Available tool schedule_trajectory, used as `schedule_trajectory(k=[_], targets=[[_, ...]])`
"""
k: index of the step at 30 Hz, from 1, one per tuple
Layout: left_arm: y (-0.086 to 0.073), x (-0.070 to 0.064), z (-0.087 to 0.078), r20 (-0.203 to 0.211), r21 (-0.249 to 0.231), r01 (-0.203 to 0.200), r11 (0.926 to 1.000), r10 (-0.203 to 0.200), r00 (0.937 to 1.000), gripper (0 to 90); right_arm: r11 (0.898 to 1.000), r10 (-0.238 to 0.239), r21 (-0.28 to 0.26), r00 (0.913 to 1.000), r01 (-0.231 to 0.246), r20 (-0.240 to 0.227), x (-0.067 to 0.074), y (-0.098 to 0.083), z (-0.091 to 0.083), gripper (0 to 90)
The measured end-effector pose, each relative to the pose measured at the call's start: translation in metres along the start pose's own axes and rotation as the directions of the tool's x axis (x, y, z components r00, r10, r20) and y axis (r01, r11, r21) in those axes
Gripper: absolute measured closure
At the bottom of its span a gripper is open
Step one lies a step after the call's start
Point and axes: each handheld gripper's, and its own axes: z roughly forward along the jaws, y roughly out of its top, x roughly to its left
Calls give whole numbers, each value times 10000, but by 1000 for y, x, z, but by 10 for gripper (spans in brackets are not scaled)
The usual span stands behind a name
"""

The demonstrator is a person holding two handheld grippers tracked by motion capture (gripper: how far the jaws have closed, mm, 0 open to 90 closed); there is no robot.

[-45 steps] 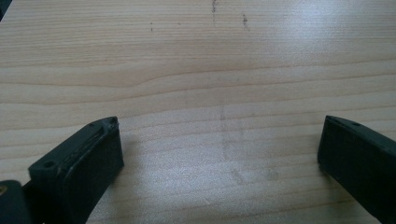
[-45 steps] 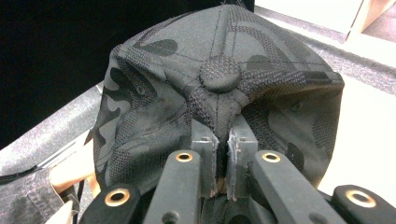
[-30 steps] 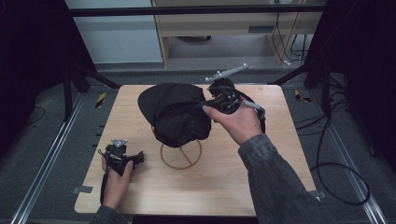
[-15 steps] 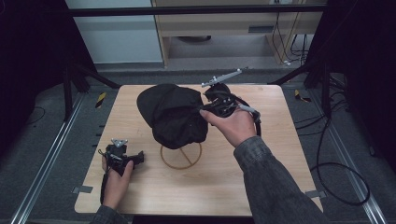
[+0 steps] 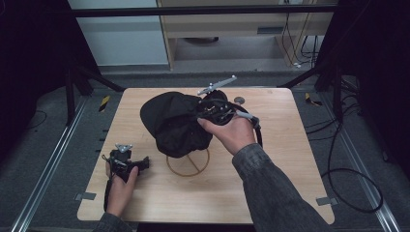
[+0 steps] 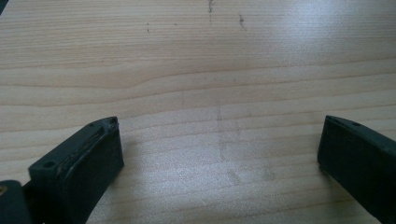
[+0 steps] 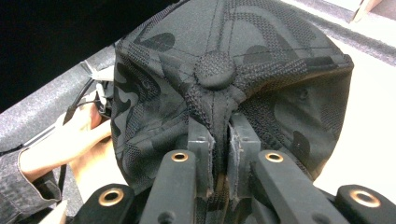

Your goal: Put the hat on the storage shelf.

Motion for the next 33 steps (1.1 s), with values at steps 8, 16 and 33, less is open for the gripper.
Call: schedule_trajectory(k=[8,16,33], targets=[[0,0,0,8,-3,-9,10000,9,10000,0,10000,-34,-92,9999,35,100,0,0,1,788],[0,0,0,20,69,-117,9999,117,9999,0,9998,28,-185,9998,-25,179,-2,1,2,740],[0,0,0,43,57,-113,9999,112,9999,0,9994,169,-285,9999,-169,-6,-4,2,1,673]])
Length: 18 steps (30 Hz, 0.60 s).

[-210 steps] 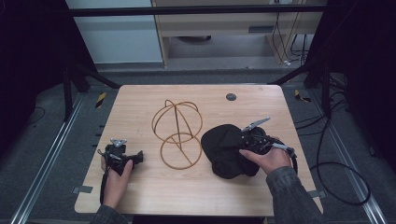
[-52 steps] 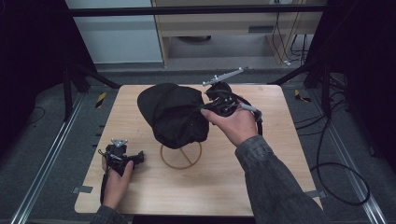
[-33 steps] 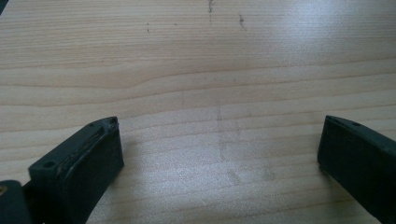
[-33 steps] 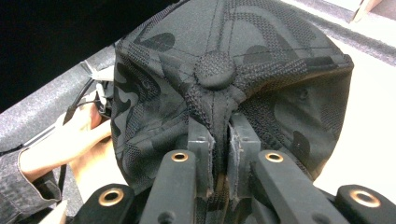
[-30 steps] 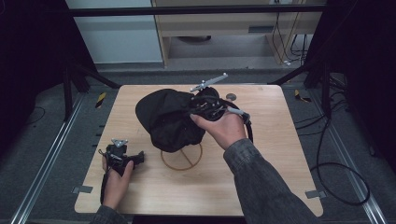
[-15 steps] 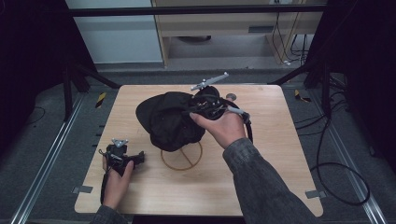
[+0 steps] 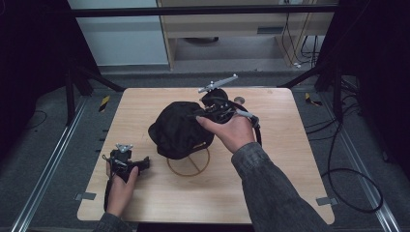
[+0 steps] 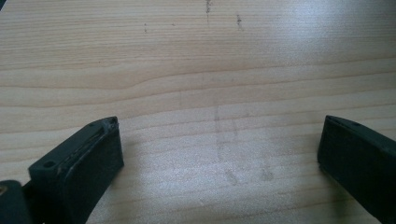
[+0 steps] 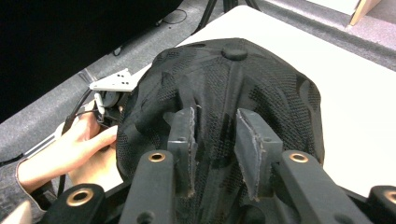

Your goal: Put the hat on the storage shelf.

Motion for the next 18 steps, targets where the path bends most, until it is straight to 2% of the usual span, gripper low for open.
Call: schedule_trajectory(k=[18], targets=[[0,0,0,1,3,-5,10000,5,10000,0,9994,201,-292,9997,-197,150,-8,-4,-21,649]])
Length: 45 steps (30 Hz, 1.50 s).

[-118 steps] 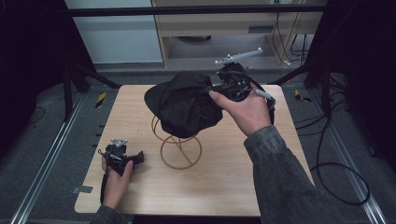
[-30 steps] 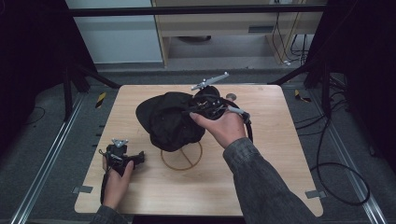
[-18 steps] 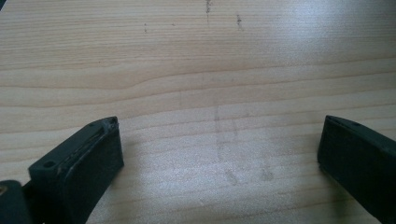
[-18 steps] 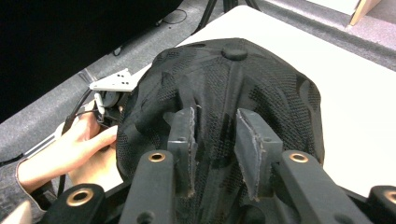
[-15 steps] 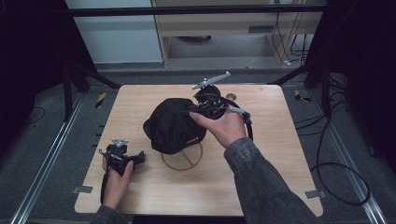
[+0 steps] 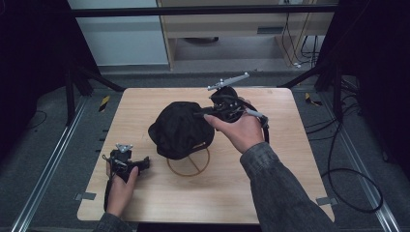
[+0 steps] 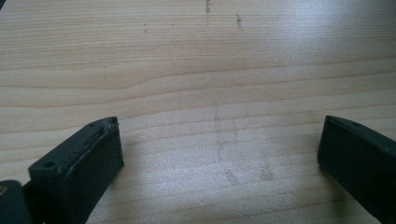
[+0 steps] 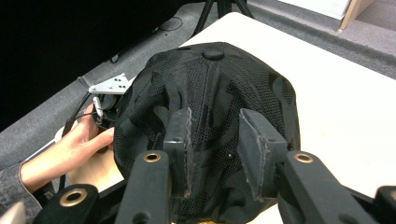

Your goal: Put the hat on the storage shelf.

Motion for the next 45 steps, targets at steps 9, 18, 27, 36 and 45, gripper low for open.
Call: schedule_trajectory(k=[9,18,27,36,45], targets=[[0,0,0,1,2,-1,10000,1,10000,0,10000,-50,-55,10000,50,21,1,-1,-7,631],[0,0,0,0,2,-1,10000,1,10000,0,9998,-138,-138,9999,138,0,5,-2,-11,598],[0,0,0,-1,1,2,10000,-2,10000,0,9998,-122,-155,9998,124,124,5,-3,-18,514],[0,0,0,0,2,-2,10000,2,10000,0,9996,-180,-231,9988,191,456,3,-7,-28,413],[0,0,0,-1,-2,5,10000,-5,10000,0,9991,-211,-354,9967,240,787,2,-10,-38,283]])
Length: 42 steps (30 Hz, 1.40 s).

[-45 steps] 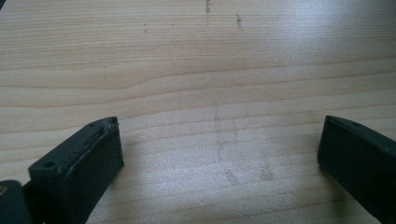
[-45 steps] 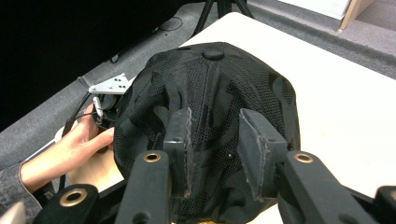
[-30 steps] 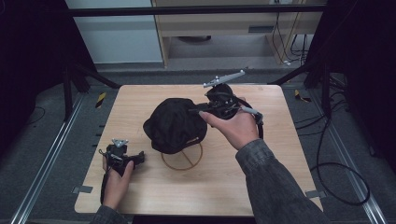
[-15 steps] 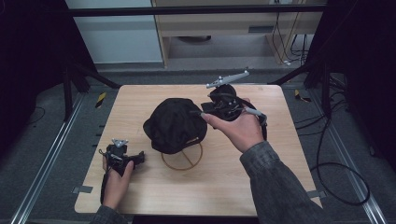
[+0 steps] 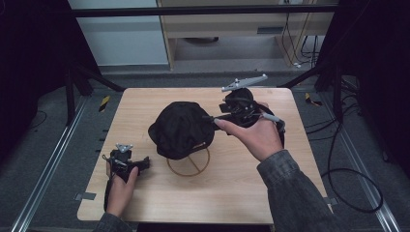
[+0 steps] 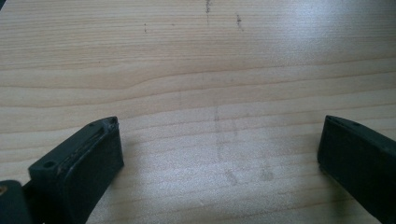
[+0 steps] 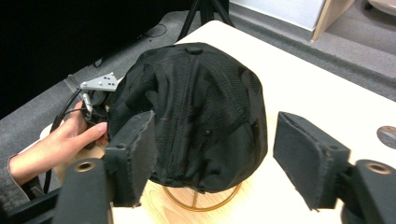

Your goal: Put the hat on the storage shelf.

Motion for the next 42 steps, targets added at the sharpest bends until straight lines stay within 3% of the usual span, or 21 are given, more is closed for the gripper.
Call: schedule_trajectory(k=[9,21,42], targets=[[0,0,0,0,2,-4,10000,4,10000,0,9998,-66,-192,9991,74,408,-3,-4,-9,111],[0,0,0,0,-22,11,10000,-11,10000,0,9975,-233,-643,9968,283,765,-17,-16,-27,76],[0,0,0,1,-15,3,10000,-3,10000,0,9960,-176,-847,9909,291,1338,-40,-46,-41,57]])
